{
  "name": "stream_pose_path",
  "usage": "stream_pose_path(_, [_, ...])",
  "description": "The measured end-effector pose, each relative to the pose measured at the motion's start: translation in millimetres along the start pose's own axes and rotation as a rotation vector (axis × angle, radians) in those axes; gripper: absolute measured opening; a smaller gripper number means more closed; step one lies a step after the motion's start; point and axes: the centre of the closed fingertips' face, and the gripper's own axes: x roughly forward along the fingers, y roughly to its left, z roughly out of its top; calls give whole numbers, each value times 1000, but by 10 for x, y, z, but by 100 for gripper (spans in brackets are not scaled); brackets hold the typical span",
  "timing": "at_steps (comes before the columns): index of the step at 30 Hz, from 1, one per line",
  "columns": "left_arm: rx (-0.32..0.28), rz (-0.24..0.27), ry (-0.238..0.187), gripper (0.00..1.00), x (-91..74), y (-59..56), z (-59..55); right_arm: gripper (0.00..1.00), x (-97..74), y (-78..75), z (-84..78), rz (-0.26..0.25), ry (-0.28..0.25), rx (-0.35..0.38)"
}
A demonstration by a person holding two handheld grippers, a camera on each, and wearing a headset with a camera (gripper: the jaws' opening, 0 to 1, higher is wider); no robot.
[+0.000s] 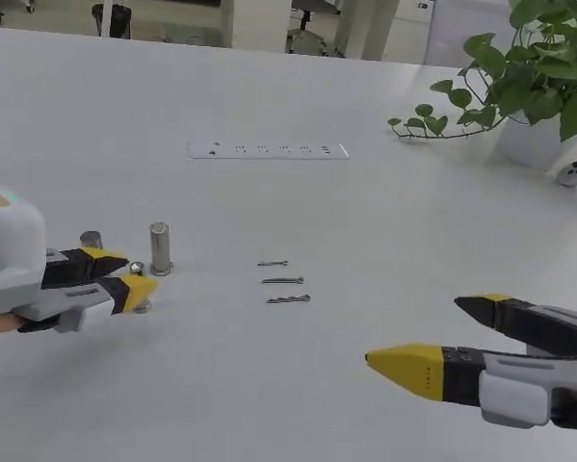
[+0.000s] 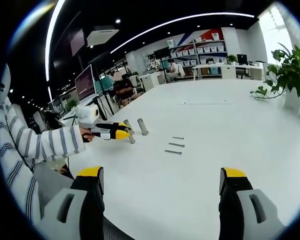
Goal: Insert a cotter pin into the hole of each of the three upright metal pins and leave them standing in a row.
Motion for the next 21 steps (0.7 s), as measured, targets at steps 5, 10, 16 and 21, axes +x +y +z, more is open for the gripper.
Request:
stream_pose_path(5, [13, 11, 13, 16, 16, 16, -15, 95, -25, -41, -20, -11, 2, 11])
stream_pose_path(10, [39, 1, 16, 10, 49, 8, -13, 95, -36, -48, -22, -11, 8, 22])
stream_pose_path(16, [46, -26, 21, 6, 73, -36, -36, 95, -29, -35, -18, -10, 9, 18])
stream_pose_path(21, [81, -29, 28, 5, 45, -73, -44, 95, -43, -68, -22, -25, 3, 32])
